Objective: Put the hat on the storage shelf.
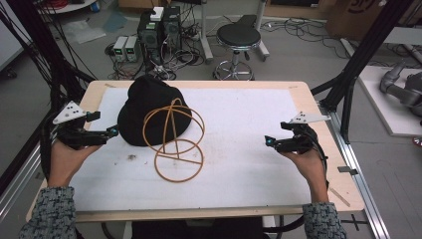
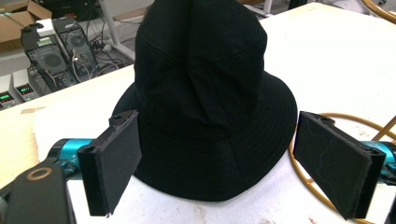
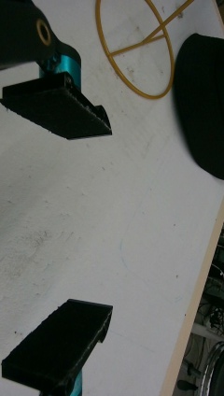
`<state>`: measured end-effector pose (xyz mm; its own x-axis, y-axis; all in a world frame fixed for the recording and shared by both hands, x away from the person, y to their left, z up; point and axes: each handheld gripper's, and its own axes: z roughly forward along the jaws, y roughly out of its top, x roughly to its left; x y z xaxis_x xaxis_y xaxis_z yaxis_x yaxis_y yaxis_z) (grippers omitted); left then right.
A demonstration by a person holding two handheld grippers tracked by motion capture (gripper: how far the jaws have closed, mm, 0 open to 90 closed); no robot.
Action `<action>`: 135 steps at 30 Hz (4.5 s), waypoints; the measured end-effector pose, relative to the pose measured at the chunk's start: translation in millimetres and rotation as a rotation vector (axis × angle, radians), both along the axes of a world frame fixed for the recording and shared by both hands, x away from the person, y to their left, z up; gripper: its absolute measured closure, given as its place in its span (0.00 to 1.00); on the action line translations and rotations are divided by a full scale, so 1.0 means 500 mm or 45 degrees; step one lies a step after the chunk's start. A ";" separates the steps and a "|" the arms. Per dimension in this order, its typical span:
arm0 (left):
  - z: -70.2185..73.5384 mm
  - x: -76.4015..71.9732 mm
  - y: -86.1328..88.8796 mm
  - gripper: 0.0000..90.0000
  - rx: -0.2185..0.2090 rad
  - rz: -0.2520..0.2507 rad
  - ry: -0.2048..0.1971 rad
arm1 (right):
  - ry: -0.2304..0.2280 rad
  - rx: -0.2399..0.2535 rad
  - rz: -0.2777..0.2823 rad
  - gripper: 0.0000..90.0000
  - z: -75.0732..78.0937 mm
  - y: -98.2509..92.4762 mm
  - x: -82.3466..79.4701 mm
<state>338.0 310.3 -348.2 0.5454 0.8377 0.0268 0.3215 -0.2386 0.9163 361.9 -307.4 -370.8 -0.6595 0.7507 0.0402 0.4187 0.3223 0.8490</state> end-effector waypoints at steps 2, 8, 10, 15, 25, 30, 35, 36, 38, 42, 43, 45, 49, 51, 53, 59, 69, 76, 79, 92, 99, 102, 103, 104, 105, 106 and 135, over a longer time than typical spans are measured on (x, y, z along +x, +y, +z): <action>-0.002 0.002 -0.002 0.18 0.005 -0.001 0.008 | 0.004 -0.005 0.004 0.13 -0.001 -0.001 0.000; 0.001 0.006 -0.004 0.19 -0.001 -0.014 0.009 | 0.006 -0.003 0.001 0.13 -0.002 -0.005 -0.003; 0.002 0.008 -0.005 0.19 -0.001 -0.018 0.005 | 0.009 -0.004 -0.002 0.13 -0.003 -0.005 -0.005; 0.002 0.017 -0.008 0.20 -0.027 -0.021 -0.009 | 0.011 -0.027 0.003 0.13 -0.005 -0.003 -0.011; 0.012 0.045 -0.018 0.20 -0.057 -0.017 -0.035 | 0.027 -0.026 0.003 0.13 -0.013 -0.006 -0.027; 0.017 0.074 -0.030 0.20 -0.043 -0.026 -0.017 | 0.026 -0.023 -0.007 0.13 -0.015 -0.013 -0.039; 0.033 0.112 -0.042 0.22 -0.026 -0.039 0.022 | 0.027 -0.037 -0.008 0.13 -0.019 -0.016 -0.047; 0.039 0.119 -0.044 0.23 -0.025 -0.044 0.016 | 0.031 -0.038 -0.007 0.13 -0.019 -0.015 -0.049; 0.050 0.134 -0.049 0.22 -0.026 -0.041 0.004 | 0.024 -0.041 -0.002 0.13 -0.021 -0.016 -0.050; 0.073 0.164 -0.060 0.22 -0.011 -0.052 0.007 | 0.033 -0.049 -0.003 0.13 -0.023 -0.017 -0.058; 0.078 0.171 -0.064 0.22 -0.003 -0.057 0.006 | 0.033 -0.049 -0.003 0.13 -0.023 -0.017 -0.058; 0.087 0.186 -0.072 0.22 -0.007 -0.066 0.010 | 0.030 -0.055 0.002 0.13 -0.025 -0.018 -0.059; 0.102 0.212 -0.086 0.23 -0.007 -0.076 0.010 | 0.034 -0.063 0.007 0.13 -0.028 -0.019 -0.066; 0.107 0.222 -0.094 0.23 0.004 -0.077 -0.006 | 0.033 -0.064 0.008 0.13 -0.028 -0.019 -0.071; 0.108 0.234 -0.100 0.23 0.006 -0.085 0.010 | 0.028 -0.063 0.012 0.13 -0.028 -0.020 -0.075; 0.105 0.268 -0.118 0.23 -0.022 -0.093 0.011 | 0.026 -0.067 0.013 0.13 -0.032 -0.022 -0.087; 0.102 0.314 -0.139 0.24 -0.007 -0.063 0.014 | 0.036 -0.079 0.013 0.13 -0.037 -0.022 -0.108; 0.079 0.339 -0.136 0.25 -0.005 -0.029 0.061 | 0.047 -0.093 0.013 0.13 -0.043 -0.025 -0.121; 0.071 0.343 -0.140 0.25 0.003 -0.029 0.067 | 0.044 -0.098 0.016 0.13 -0.044 -0.025 -0.123; 0.060 0.345 -0.142 0.62 0.047 -0.097 0.106 | 0.053 -0.101 0.008 0.13 -0.048 -0.030 -0.127; 0.058 0.340 -0.145 0.82 0.047 -0.112 0.120 | 0.054 -0.113 0.017 0.13 -0.048 -0.025 -0.125; 0.058 0.339 -0.144 0.89 0.051 -0.117 0.125 | 0.056 -0.113 0.019 0.13 -0.048 -0.025 -0.124; 0.058 0.338 -0.143 0.89 0.055 -0.119 0.121 | 0.056 -0.113 0.019 0.13 -0.048 -0.025 -0.124; 0.058 0.338 -0.142 0.90 0.053 -0.122 0.123 | 0.057 -0.112 0.016 0.13 -0.048 -0.024 -0.125; 0.059 0.337 -0.142 0.91 0.054 -0.128 0.123 | 0.055 -0.110 0.021 0.13 -0.047 -0.025 -0.124; 0.060 0.336 -0.141 0.92 0.066 -0.133 0.119 | 0.053 -0.111 0.021 0.13 -0.047 -0.025 -0.124; 0.235 0.232 -0.028 0.95 -0.005 -0.093 -0.056 | 0.044 -0.098 0.050 0.13 -0.043 -0.010 -0.101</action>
<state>454.2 296.4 -230.6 0.6035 0.7958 0.0486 0.2629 -0.2562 0.9302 311.5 -312.4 -392.5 -0.6875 0.7262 0.0065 0.4331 0.4029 0.8063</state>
